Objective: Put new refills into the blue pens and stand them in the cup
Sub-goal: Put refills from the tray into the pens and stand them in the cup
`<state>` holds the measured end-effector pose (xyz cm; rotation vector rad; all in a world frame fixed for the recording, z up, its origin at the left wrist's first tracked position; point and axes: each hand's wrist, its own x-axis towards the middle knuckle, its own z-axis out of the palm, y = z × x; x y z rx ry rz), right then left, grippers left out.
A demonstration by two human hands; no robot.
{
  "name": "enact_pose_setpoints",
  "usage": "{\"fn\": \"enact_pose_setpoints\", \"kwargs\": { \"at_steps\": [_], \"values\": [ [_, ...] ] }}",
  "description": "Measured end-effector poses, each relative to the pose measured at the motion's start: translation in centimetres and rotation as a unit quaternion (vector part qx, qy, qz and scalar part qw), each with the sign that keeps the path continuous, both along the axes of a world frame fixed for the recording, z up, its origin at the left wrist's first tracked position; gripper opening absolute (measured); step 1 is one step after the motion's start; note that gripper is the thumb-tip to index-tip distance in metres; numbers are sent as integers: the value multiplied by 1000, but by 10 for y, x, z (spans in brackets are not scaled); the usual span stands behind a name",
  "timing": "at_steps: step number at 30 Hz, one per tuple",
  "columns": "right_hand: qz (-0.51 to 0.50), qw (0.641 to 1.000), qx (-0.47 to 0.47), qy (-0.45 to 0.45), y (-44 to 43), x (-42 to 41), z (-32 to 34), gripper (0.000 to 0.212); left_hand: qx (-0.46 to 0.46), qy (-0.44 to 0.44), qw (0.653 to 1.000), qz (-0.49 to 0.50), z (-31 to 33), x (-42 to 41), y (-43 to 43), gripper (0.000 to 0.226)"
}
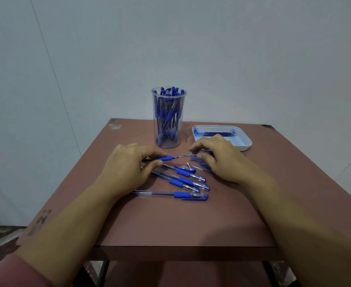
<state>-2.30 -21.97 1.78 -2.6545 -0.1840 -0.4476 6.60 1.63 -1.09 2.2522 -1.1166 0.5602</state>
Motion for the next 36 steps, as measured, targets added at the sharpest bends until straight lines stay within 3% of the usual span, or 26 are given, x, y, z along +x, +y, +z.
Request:
{"fn": "enact_pose_setpoints", "kwargs": {
  "at_steps": [9, 15, 18, 20, 25, 30, 36],
  "values": [
    [52, 995, 22, -83, 18, 2, -10, 18, -3, -18, 999, -43, 3, -3, -3, 24],
    [7, 998, 32, -46, 1, -2, -9, 8, -3, -15, 999, -37, 4, -4, -2, 25],
    [21, 998, 38, -47, 7, -7, -8, 20, -2, -18, 999, -44, 4, -5, -4, 25],
    [32, 998, 28, -54, 11, -6, -9, 27, -1, -20, 999, -47, 3, -5, -5, 25],
    [-5, 996, 2, -85, -6, -2, -14, 13, -3, -25, 999, -45, 3, -3, -3, 25],
    [27, 993, -30, -113, 0, 0, -16, 24, -5, -29, 998, -56, 2, -2, -6, 25],
    [15, 990, -37, -132, -7, 0, -19, 17, -4, -25, 998, -53, 2, -1, -6, 25]
  ]
}}
